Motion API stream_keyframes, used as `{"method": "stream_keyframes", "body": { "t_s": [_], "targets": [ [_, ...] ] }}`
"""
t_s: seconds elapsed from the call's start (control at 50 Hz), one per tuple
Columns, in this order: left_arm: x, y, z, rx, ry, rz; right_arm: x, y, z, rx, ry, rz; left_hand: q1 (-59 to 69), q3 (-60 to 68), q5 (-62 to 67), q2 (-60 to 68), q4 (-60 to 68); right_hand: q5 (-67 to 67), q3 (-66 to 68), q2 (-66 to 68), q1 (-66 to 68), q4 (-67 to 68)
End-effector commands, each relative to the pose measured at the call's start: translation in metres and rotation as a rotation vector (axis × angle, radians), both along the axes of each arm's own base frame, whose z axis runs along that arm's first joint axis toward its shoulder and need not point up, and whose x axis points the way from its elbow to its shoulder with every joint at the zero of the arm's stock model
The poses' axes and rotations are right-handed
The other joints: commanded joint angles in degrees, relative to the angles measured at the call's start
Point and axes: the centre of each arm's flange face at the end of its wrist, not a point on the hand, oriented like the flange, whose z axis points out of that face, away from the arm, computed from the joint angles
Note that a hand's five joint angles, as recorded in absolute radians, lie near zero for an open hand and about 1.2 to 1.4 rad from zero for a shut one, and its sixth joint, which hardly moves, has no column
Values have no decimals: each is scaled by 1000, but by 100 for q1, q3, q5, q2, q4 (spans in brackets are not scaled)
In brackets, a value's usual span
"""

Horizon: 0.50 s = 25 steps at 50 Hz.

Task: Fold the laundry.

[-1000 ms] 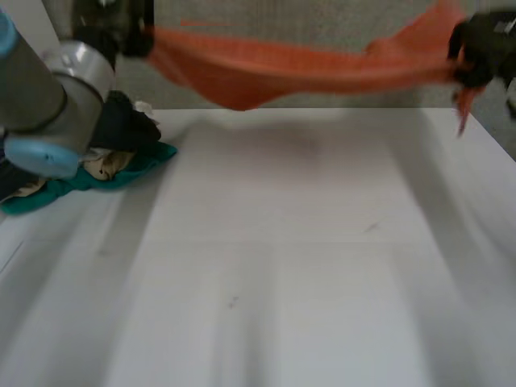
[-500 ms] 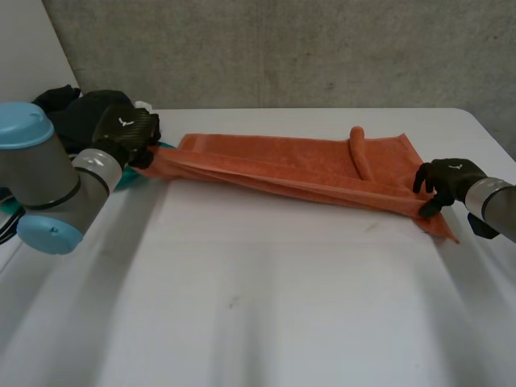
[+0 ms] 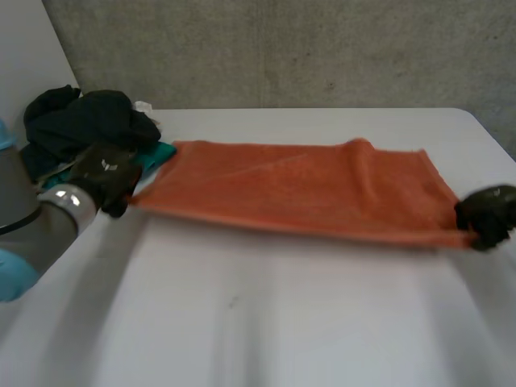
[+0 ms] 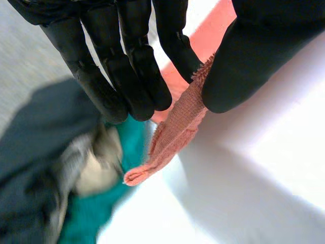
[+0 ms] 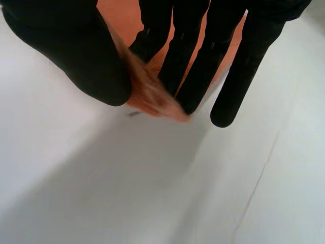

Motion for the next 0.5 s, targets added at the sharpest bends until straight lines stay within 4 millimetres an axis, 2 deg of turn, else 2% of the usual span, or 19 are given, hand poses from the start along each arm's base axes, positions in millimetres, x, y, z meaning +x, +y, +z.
{"method": "stream_keyframes", "body": {
  "t_s": [0.02,0.08,0.14,0.28,0.38,0.5],
  "targets": [
    [23,55,-13,267,-231,-33,-20,51,2,260,312,344,1420,1190,1369,1151,1156,1313,1229,1274,1521,1164],
    [23,65,-16,332,-268,-74,-20,45,1,223,335,321,1420,1190,1369,1151,1156,1313,1229,1274,1521,1164],
    [16,60,-10,291,-262,-90,-16,35,3,149,329,286,1420,1190,1369,1151,1156,1313,1229,1274,1521,1164],
    [-12,16,5,136,-127,-51,2,3,-2,-26,266,226,1420,1190,1369,1151,1156,1313,1229,1274,1521,1164],
    [-35,-20,15,28,-35,-14,15,-31,-8,-207,205,179,1420,1190,1369,1151,1156,1313,1229,1274,1521,1164],
    [-50,-49,16,-38,-6,54,26,-64,-16,-378,135,140,1420,1190,1369,1151,1156,1313,1229,1274,1521,1164]
  ]
}}
